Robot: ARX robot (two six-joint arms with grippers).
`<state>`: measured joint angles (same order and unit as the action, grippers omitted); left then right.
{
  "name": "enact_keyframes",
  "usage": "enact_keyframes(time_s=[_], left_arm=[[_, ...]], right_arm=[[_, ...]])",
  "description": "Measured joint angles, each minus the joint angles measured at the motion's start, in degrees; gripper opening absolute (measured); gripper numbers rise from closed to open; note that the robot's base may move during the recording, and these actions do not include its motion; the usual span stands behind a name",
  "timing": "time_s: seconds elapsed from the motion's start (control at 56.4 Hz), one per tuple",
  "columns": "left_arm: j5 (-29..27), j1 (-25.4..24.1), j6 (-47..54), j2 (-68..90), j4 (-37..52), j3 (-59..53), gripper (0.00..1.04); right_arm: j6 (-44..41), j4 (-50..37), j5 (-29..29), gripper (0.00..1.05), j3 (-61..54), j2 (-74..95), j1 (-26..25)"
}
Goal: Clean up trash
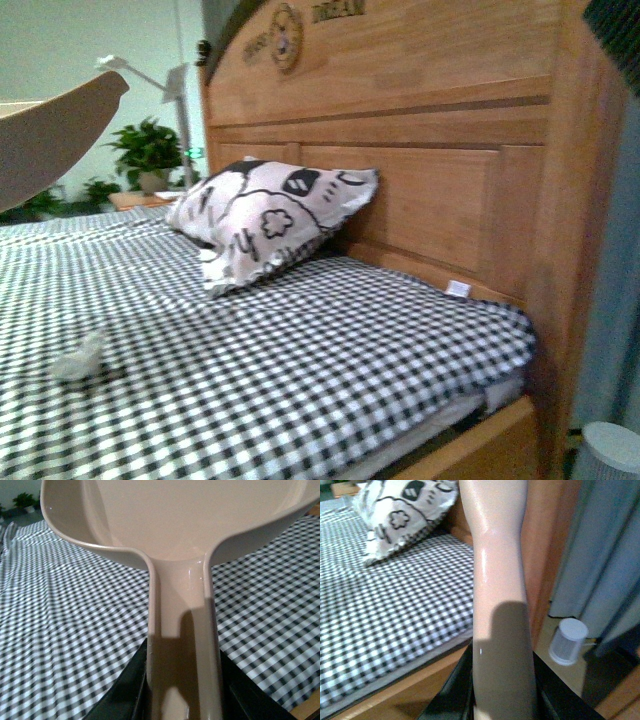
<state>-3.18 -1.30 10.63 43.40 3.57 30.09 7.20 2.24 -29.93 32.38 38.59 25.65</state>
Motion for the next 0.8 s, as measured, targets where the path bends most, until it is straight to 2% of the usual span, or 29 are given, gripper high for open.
enact_keyframes(time_s=[0.337,0.798], left_arm=[[-1.1,-0.3,-0.1,-0.2,0.0,0.0,0.28],[0.0,0.0,0.0,-0.2,0.0,0.0,0.28]], right_arm=[[-0.4,0.0,0.8,0.21,0.0,0.2,0.2],[-0.4,0.0,0.1,0.21,0.0,0.0,0.1]])
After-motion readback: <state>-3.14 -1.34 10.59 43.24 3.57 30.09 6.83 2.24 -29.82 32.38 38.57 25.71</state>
